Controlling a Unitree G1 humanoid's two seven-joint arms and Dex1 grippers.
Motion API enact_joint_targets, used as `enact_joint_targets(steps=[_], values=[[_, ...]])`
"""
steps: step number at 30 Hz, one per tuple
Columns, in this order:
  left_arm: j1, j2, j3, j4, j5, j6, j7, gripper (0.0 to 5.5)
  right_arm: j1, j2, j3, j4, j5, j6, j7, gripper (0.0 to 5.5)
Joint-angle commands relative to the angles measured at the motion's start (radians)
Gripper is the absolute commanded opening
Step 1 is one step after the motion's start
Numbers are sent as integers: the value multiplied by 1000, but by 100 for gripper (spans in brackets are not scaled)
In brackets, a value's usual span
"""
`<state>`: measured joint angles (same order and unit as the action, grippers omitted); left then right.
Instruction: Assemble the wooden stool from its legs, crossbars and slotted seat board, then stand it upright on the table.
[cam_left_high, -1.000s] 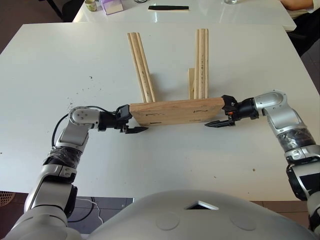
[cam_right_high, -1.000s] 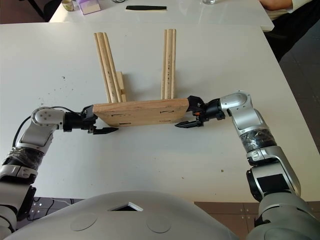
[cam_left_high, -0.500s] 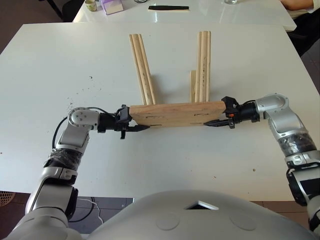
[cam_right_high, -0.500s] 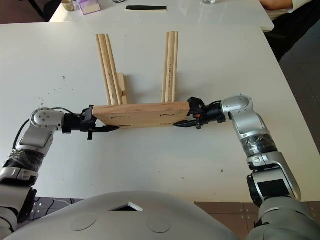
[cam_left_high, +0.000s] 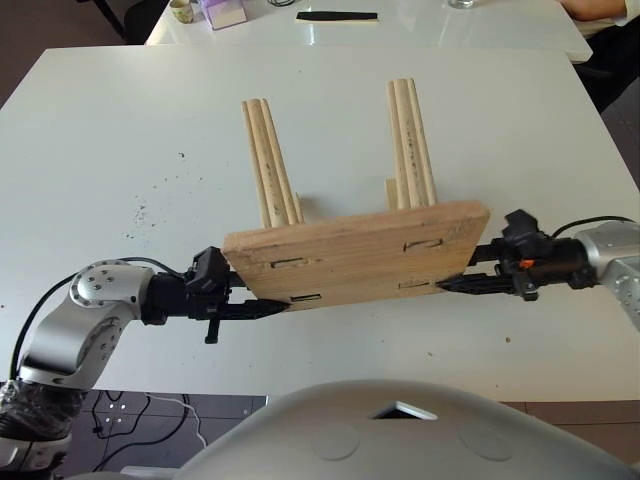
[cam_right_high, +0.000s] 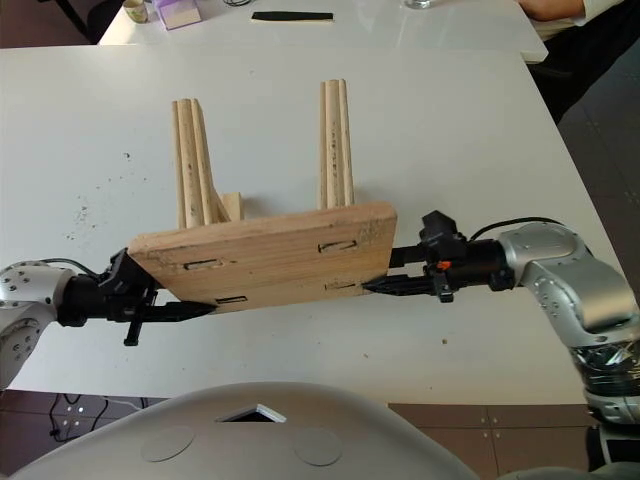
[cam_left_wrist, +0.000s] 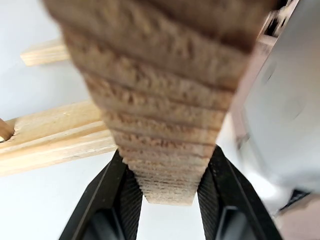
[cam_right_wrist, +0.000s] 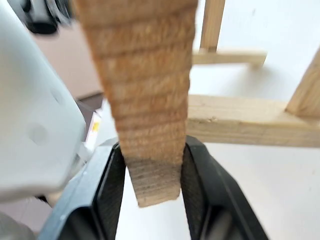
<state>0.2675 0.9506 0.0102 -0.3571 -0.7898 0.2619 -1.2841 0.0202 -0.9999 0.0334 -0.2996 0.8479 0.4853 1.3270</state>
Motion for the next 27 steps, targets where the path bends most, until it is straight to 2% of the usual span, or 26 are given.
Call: enact_joint_targets(steps=[1,4,6,9,19,23,27], values=[[-198,-63,112,-444,-1182,-44,810,134,-237,-66,-167,-214,1124,254,-445,146],[-351,-263,97,-441,-1182,-171,1083,134,-273,141,-144,-276,1124,138,-647,146],[-418,-338,104,-426,-1182,-226,1217,134,-274,267,-100,-354,1124,17,-812,146],[-501,-405,133,-378,-1182,-266,1356,135,-254,379,-23,-464,1124,-134,-1002,146],[-643,-471,240,-290,-1182,-336,1603,135,-240,622,57,-552,1124,-324,-1487,146],[-669,-489,273,-247,-1182,-394,1713,135,-311,727,37,-521,1124,-370,-1674,145],[-651,-519,250,-246,-1179,-402,1808,135,-394,820,-7,-461,1124,-405,-1846,140]])
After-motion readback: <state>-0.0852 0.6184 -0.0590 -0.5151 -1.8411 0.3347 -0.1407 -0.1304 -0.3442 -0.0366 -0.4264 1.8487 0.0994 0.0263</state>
